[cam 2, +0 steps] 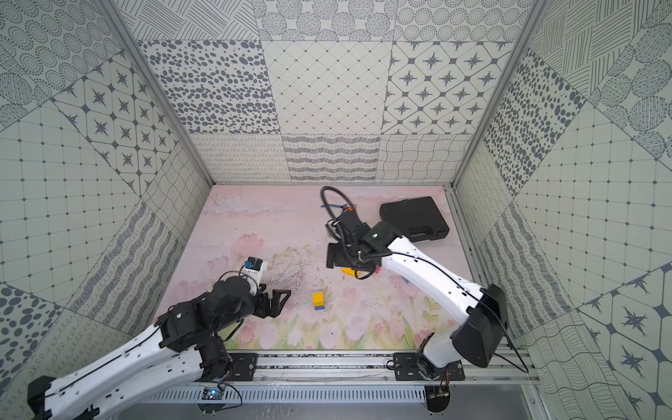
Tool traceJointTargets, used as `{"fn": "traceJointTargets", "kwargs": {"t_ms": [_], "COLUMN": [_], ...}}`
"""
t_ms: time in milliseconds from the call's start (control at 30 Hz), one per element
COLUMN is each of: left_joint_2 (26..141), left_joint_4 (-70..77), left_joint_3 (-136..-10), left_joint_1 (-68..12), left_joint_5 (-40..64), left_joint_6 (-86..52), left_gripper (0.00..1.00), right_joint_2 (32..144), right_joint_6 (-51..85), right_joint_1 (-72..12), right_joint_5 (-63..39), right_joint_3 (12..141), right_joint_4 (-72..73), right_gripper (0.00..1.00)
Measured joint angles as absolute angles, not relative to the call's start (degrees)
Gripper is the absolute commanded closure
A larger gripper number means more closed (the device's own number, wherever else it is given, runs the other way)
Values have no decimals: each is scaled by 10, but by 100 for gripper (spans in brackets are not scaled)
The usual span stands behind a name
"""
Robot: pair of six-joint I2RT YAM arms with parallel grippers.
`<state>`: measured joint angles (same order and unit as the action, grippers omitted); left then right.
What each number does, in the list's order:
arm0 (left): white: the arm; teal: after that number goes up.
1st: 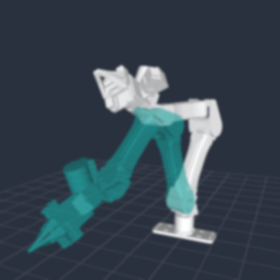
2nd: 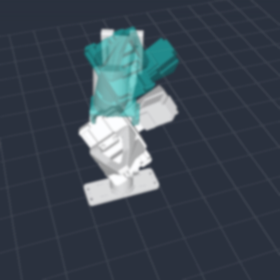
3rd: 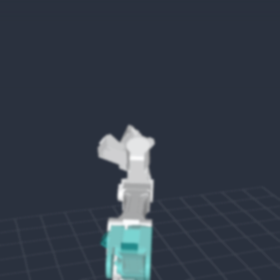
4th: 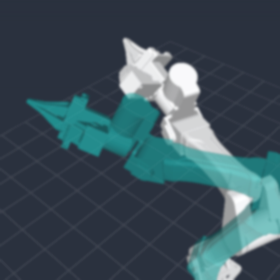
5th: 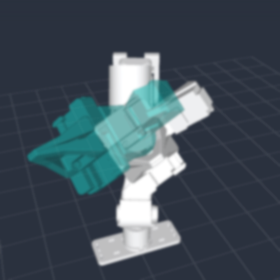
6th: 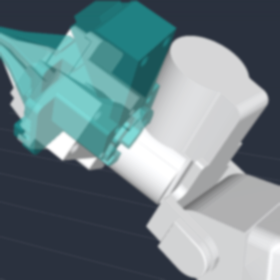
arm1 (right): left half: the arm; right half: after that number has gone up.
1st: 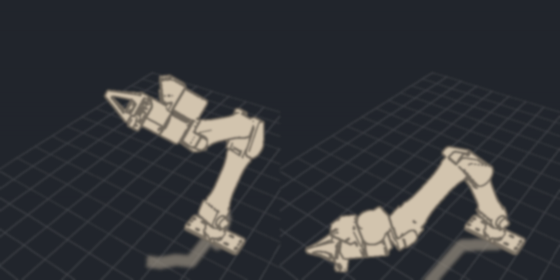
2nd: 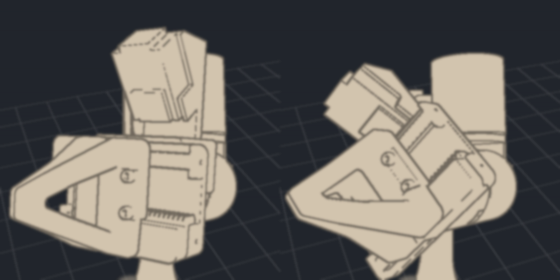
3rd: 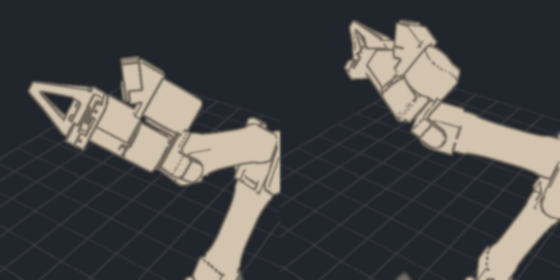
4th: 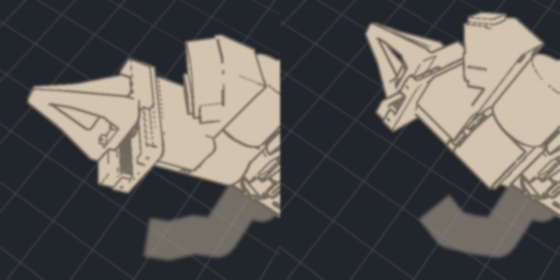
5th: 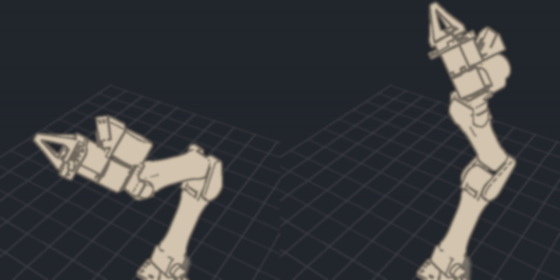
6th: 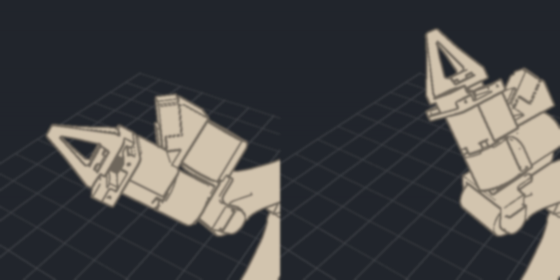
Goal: Assemble a spoon with lego
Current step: Pick up the lego brick from the center of the board.
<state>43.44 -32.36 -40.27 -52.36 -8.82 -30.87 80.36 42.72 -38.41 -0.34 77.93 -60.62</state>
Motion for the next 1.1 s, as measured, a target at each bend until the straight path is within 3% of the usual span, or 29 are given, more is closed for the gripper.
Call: {"fn": "traceJointTargets", "kwargs": {"t_ms": [100,267,567,733,1100], "left_joint_2": [634,861,1179,1258,1283], "left_joint_4": [-322,-334,-434,-484,-509], "left_joint_3": [-575,-787,-1073,-1139,-1076], "left_joint_1": [-494,-477,-475,-475,-480], "left_joint_5": [-20,93,196,203,172], "left_joint_6": [-218,-39,259,371,519], "left_gripper": [4,4,13,13,12], "right_joint_2": [776,776,780,787,804], "right_joint_6": [376,318,284,271,251], "right_joint_1": [-261,-139,-60,-50,-4], "right_joint_5": [-30,-118,-197,-224,-273], "right_joint_3": [755,724,661,649,637], "right_joint_4": [-614,-588,-527,-508,-479], "right_gripper": [2,2,2,2,2]}}
